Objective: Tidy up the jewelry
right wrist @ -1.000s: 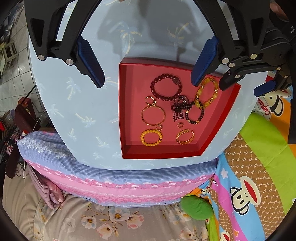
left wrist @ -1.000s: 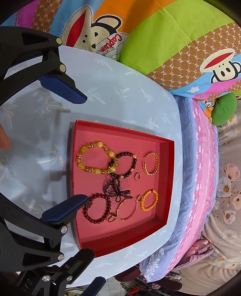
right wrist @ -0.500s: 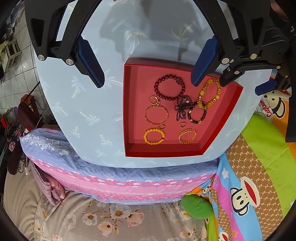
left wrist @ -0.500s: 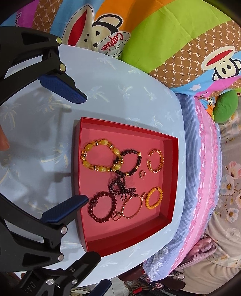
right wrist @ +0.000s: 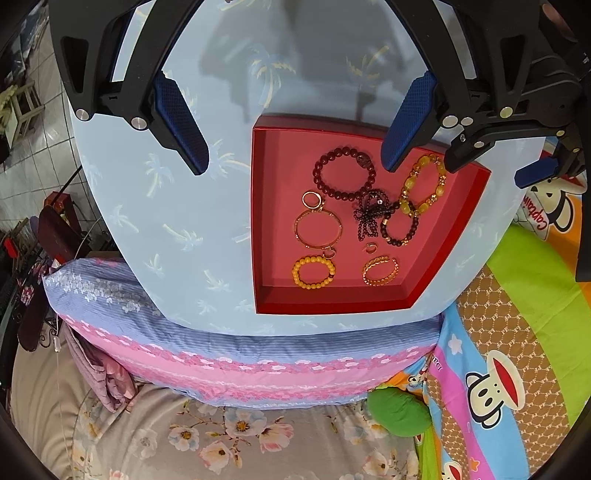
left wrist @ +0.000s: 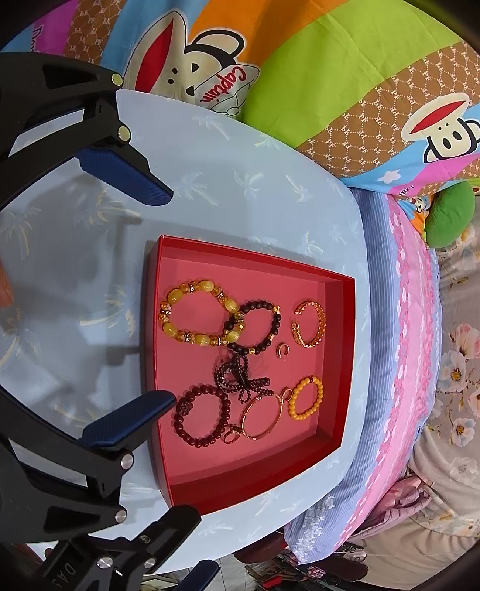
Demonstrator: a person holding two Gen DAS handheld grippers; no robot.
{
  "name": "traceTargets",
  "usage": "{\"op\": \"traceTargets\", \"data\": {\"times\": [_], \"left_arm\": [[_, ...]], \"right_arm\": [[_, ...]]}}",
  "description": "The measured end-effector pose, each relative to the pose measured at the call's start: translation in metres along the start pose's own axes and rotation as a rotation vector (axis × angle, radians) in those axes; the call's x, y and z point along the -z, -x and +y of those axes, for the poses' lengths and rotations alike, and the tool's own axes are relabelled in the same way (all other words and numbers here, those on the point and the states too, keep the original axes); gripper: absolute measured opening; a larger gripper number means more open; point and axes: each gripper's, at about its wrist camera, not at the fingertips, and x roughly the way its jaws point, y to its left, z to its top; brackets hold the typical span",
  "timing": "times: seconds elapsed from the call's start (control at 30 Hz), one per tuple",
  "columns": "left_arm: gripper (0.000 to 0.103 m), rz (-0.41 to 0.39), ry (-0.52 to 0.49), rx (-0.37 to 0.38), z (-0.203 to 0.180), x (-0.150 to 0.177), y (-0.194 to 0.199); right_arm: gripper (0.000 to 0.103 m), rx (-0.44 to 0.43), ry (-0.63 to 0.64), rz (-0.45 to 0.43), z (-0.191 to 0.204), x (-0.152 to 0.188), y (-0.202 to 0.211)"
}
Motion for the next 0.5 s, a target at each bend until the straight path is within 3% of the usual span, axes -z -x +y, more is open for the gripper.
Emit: {"op": "traceTargets", "data": {"times": [0.17,0.5], "left_arm": [[0.096,-0.001,0.002,-0.001,0.0001,-0.0005,-0.0006],[0.096,0.001,0.001,0.0,-0.0004,-0.0014,-0.0018]], "right_arm": [[0.09,-0.043,-0.001,0.002,-0.0006,0.0,-0.0015],[0.09,-0.034,-0.005,0.0,0.0013,0.0016,-0.0019]]}}
